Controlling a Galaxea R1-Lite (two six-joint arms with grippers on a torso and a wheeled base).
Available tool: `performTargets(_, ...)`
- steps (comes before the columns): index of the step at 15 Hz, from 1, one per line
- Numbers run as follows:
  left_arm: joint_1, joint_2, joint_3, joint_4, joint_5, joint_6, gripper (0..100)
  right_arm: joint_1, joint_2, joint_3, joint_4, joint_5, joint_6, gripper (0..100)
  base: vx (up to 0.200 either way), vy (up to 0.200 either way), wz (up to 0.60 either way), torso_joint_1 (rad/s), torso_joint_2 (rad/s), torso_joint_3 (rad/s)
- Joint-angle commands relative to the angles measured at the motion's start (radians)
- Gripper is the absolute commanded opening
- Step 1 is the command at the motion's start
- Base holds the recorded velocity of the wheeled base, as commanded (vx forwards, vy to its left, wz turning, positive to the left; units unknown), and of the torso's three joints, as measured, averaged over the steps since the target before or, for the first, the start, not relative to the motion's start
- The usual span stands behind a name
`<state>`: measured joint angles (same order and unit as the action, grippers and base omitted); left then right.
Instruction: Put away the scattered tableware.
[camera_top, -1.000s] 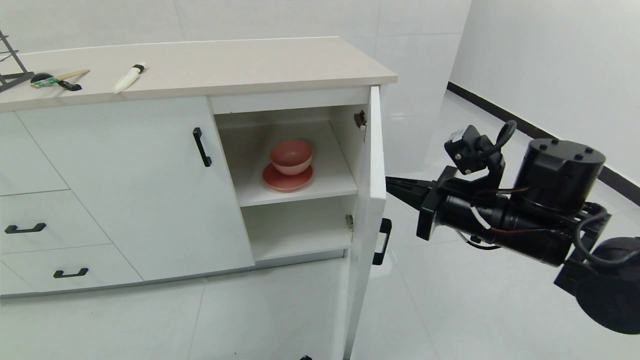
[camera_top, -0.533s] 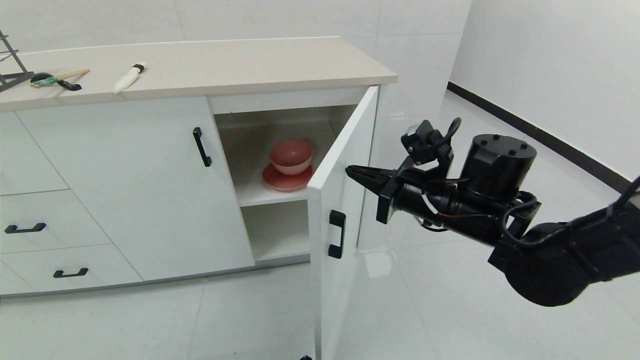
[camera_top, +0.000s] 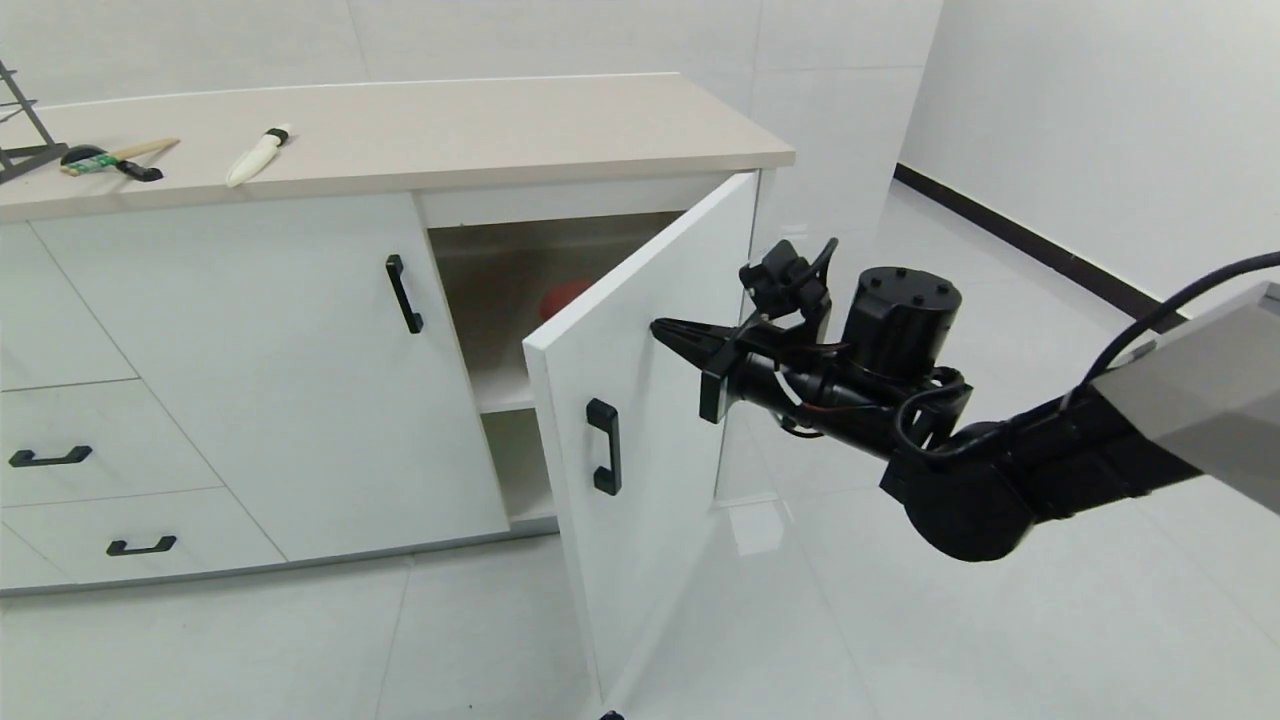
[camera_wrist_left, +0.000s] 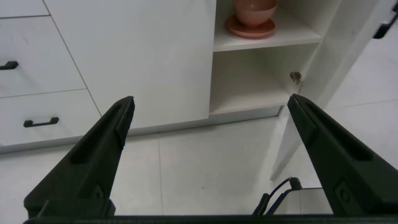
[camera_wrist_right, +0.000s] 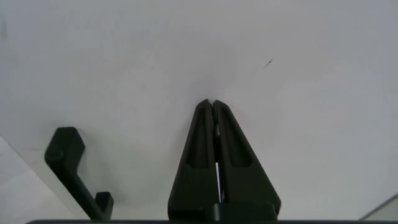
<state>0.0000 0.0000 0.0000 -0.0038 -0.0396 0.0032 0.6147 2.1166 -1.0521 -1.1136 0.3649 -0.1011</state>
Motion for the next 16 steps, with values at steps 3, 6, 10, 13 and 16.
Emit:
performTargets(3, 0.0, 0.0, 0.0, -0.001, 0.0, 0.0, 100, 0.002, 0.183, -0.207, -0.002, -0.004, 0.015, 0, 0.0, 0.0, 0.0, 0.0, 0.0, 0.0)
performTargets(6, 0.0, 0.0, 0.0, -0.001, 0.001, 0.0, 100, -0.001, 0.329, -0.391, -0.06, -0.007, 0.047, 0, 0.0, 0.0, 0.0, 0.0, 0.0, 0.0)
performTargets(10, 0.0, 0.0, 0.0, -0.001, 0.001, 0.0, 100, -0.007, 0.45, -0.585, -0.061, -0.041, 0.072, 0, 0.0, 0.0, 0.0, 0.0, 0.0, 0.0)
performTargets(13, 0.0, 0.0, 0.0, -0.001, 0.001, 0.0, 100, -0.007, 0.402, -0.554, -0.089, -0.05, 0.073, 0, 0.0, 0.0, 0.0, 0.0, 0.0, 0.0)
performTargets(16, 0.0, 0.0, 0.0, -0.001, 0.001, 0.0, 100, 0.004, 0.091, -0.157, -0.144, -0.057, 0.075, 0, 0.0, 0.0, 0.0, 0.0, 0.0, 0.0)
